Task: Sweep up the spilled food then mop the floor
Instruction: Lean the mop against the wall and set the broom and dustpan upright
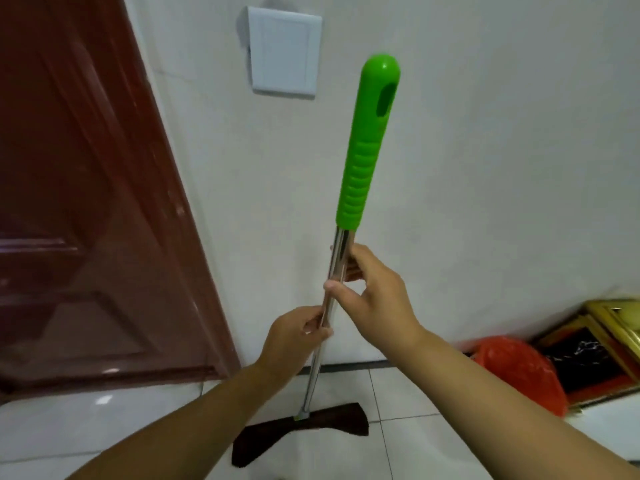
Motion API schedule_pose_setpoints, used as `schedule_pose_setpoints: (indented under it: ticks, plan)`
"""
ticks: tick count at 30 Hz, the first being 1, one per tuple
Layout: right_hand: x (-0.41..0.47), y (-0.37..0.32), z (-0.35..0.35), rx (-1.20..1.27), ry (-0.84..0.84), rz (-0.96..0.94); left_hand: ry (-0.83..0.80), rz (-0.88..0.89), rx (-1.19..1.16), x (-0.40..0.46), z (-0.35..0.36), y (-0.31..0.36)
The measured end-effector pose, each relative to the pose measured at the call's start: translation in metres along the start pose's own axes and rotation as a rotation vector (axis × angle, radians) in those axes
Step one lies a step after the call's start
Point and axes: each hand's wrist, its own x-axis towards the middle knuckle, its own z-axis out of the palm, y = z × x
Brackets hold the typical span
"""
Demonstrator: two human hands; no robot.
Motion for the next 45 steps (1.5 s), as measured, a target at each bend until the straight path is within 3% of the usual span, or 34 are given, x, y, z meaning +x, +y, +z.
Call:
schedule_pose_setpoints:
  ticks: [5, 22, 37, 45]
  plan:
    - [0.052, 0.0, 0.003, 0.137, 0.11, 0.025, -0.018, 0.117, -0.078, 0.041, -0.029, 0.014]
    - [0.066, 0.097, 0.073, 0.106, 0.024, 0.192, -0.137, -0.166, 0.125, 0.103, 0.01, -0.06]
    - [0.113, 0.118, 0.104, -0.036, -0.118, 0.313, 0.014, -0.278, 0.074, 0.139, 0.014, -0.07]
    - [0.099, 0.122, 0.098, 0.032, -0.105, 0.402, 0.118, -0.289, 0.04, 0.128, 0.018, -0.075]
